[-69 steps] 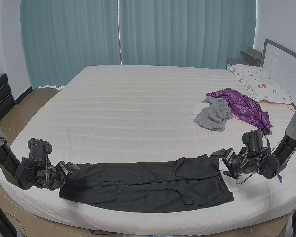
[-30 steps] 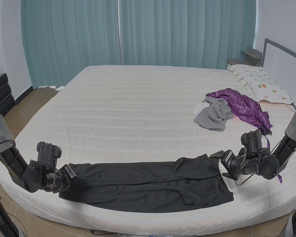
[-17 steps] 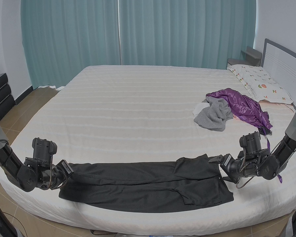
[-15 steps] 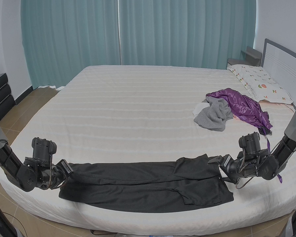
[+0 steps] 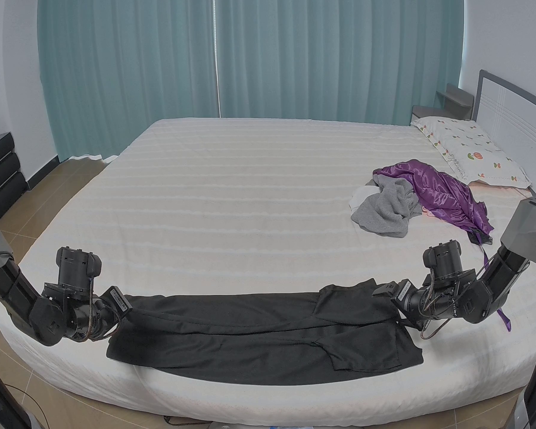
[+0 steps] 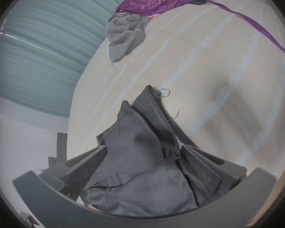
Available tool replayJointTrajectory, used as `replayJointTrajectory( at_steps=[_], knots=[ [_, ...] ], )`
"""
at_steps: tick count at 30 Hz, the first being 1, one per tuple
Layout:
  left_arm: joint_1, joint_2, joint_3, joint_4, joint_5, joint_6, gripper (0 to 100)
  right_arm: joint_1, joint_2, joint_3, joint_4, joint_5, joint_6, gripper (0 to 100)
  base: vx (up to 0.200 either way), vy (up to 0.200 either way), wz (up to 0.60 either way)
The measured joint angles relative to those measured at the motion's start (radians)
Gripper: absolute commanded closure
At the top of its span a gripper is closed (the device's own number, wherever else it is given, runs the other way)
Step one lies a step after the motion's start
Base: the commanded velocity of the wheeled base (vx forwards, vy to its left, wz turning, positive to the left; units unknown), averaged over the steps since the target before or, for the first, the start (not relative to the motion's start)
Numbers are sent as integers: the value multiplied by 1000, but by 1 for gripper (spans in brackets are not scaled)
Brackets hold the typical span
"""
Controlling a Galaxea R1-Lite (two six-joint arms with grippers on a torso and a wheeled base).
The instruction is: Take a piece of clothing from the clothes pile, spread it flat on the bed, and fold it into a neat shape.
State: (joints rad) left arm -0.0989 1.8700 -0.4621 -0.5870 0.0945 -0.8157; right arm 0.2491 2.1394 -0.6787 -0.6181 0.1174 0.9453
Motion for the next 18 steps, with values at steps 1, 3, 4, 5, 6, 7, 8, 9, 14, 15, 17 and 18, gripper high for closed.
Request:
replayJointTrajectory(
  at_steps=[1,3,4,5,6,7,8,9,14,15,17,18],
  knots=[
    [0,0,0,0,0,0,100,1,6,-4,0,-7,-3,100,0,0,0],
    [2,1,-1,0,0,0,100,2,14,-13,3,-16,-8,100,0,0,0],
    [3,1,-2,0,0,0,100,3,18,-16,6,-24,-9,100,0,0,0],
    [5,2,-2,0,0,0,100,3,20,-16,8,-31,-11,100,0,0,0],
    [6,2,-2,0,0,0,100,3,21,-17,9,-38,-16,100,0,0,0],
    [7,2,-3,0,0,0,100,3,23,-18,9,-42,-21,100,0,0,0],
    [7,2,-3,0,0,0,100,4,23,-18,9,-43,-25,100,0,0,0],
    [7,3,-4,0,0,0,100,4,24,-17,9,-45,-26,100,0,0,0],
    [9,3,-7,0,0,0,100,3,16,-15,10,-53,-29,100,0,0,0],
    [9,3,-8,0,0,0,100,1,12,-14,9,-53,-29,100,0,0,0],
    [11,2,-16,3,0,0,100,-1,-1,-13,10,-53,-28,100,0,0,0],
    [14,2,-25,5,-1,0,100,-2,-10,-13,10,-52,-27,100,0,0,0]
  ],
)
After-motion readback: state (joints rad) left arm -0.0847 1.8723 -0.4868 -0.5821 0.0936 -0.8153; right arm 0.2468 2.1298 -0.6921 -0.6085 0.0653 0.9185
